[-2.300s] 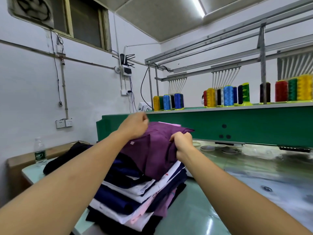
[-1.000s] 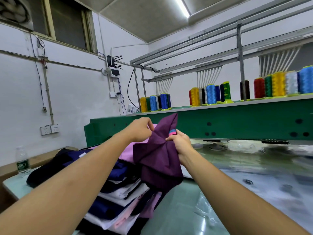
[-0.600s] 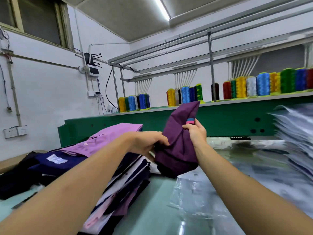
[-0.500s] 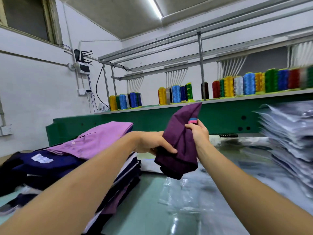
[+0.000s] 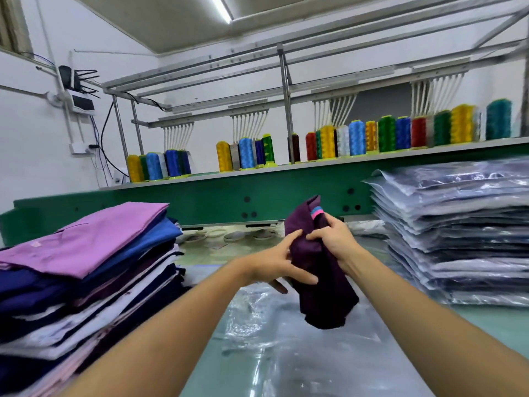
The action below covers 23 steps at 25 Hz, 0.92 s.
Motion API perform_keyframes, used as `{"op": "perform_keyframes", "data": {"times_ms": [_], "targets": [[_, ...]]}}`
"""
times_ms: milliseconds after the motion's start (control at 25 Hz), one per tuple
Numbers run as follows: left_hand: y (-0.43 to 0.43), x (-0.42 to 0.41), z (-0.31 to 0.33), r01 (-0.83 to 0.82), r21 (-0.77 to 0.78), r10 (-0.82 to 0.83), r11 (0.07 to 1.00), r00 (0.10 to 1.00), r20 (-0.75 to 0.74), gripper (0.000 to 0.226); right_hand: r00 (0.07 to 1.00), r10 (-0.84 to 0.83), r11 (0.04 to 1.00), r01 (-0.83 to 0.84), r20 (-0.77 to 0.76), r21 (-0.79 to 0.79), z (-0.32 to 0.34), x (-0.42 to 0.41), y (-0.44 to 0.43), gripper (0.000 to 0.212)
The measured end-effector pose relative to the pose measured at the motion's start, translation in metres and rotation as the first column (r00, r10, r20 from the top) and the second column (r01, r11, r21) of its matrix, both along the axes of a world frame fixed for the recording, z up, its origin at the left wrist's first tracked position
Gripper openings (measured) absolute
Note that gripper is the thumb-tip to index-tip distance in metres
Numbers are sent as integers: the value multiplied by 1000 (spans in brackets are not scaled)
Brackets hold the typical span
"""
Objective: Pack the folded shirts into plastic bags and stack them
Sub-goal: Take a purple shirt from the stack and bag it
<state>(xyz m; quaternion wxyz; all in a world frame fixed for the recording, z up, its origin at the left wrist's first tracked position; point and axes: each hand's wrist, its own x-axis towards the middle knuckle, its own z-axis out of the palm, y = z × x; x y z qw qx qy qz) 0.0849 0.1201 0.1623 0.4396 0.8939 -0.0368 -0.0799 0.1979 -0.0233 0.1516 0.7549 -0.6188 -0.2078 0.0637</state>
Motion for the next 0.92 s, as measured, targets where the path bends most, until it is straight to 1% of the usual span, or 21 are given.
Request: {"op": "perform_keyframes", "data": {"times_ms": [40, 80, 120, 160, 200, 240, 280, 320, 360, 440, 520, 600, 640, 720, 760, 800, 840, 920], "targets": [[2, 0, -6, -19, -51, 18, 999, 1000, -12, 100, 997, -24, 996, 30, 70, -85, -3, 4, -9, 53], [6, 0, -13, -51, -32, 51, 998, 999, -2, 90, 988, -35, 982, 63, 152, -180, -6, 7, -19, 54], [12, 0, -21, -84, 77, 82, 994, 996, 26, 83, 973, -31, 960, 93, 227, -264, -8, 10, -27, 55], [19, 0, -31, -102, 276, 94, 956, 995, 43, 80, 958, -18, 937, 116, 286, -330, -10, 12, -35, 57], [26, -1, -45, -86, 481, 80, 872, 996, 33, 80, 943, -2, 914, 137, 333, -382, -12, 15, -42, 59], [32, -3, -59, -49, 624, 61, 780, 998, 3, 81, 926, 18, 888, 158, 376, -431, -13, 18, -49, 58], [37, -7, -72, -21, 689, 52, 725, 998, -24, 78, 908, 39, 863, 179, 416, -473, -15, 22, -55, 55], [40, -9, -82, -10, 700, 44, 714, 999, -32, 71, 890, 64, 836, 200, 452, -511, -16, 24, -60, 53], [43, -10, -87, -3, 689, 34, 724, 999, -31, 65, 869, 90, 807, 223, 487, -547, -18, 26, -63, 54], [45, -11, -90, 22, 668, 21, 744, 998, -56, 65, 828, 137, 738, 280, 544, -613, -23, 28, -68, 61], [45, -12, -87, 56, 714, 18, 698, 995, -96, 68, 801, 175, 684, 319, 573, -656, -27, 27, -68, 65], [45, -14, -86, 68, 763, 0, 643, 996, -90, 55, 783, 204, 639, 349, 588, -686, -31, 24, -66, 69], [46, -16, -86, 48, 763, 6, 645, 998, -68, 45, 779, 213, 618, 361, 590, -699, -32, 23, -64, 70], [50, -16, -85, -39, 728, 55, 685, 998, 2, 27, 774, 229, 584, 376, 590, -719, -34, 19, -61, 74], [53, -16, -85, -87, 717, 81, 692, 996, 42, 21, 771, 237, 569, 383, 591, -728, -33, 17, -60, 76], [56, -16, -85, -134, 724, 103, 677, 991, 87, 19, 768, 243, 557, 390, 592, -734, -32, 15, -58, 78], [59, -17, -84, -181, 752, 121, 633, 983, 135, 20, 764, 248, 549, 396, 596, -736, -30, 13, -57, 79], [63, -17, -84, -262, 840, 133, 475, 965, 225, 23, 749, 256, 553, 405, 611, -728, -24, 9, -54, 79]]}}
